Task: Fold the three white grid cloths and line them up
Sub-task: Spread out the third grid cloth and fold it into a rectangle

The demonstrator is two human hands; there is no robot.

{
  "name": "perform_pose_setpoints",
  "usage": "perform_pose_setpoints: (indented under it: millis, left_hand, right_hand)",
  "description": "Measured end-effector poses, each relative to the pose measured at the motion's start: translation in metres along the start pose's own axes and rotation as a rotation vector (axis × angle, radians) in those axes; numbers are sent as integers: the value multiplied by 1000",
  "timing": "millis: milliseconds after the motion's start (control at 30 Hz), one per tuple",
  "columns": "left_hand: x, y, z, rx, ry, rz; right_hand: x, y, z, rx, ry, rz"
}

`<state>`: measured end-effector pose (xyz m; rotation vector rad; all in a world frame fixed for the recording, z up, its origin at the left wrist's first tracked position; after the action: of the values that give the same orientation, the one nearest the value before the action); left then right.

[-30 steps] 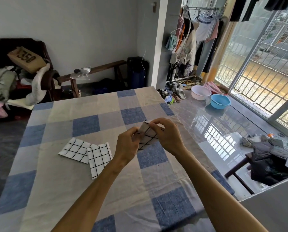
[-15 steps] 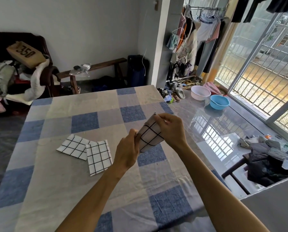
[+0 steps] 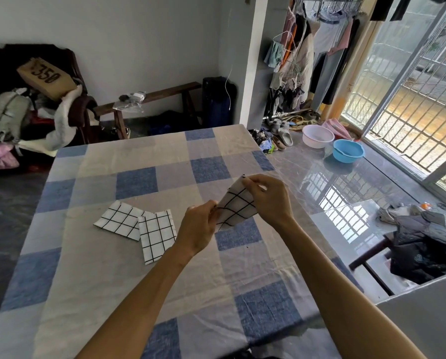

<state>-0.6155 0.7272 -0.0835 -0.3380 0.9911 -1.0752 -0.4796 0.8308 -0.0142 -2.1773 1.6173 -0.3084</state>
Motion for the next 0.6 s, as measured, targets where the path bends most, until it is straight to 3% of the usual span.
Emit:
perform_pose_setpoints:
  millis: [267, 433, 600]
  left_hand:
    - [30, -6, -30, 56, -169, 54]
    - [26, -10, -40, 41, -249, 37]
    - [-6, -21, 0, 68, -106, 101]
  right_hand:
    - [-14, -37, 16, -43, 94, 112]
    - [-13, -36, 16, 4, 61, 130]
    - [-7, -17, 5, 151, -84, 74]
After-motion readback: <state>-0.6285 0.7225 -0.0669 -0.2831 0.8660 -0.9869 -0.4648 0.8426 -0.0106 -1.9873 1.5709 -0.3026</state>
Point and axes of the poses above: each hand's wrist, its own x-axis away from the middle knuckle, its own y-axis out of the palm, z = x × y, the point moved 10 cm from there along -x, towards the middle knuckle, and after that the axes turned 15 degrees about y, right-handed, at the moved point
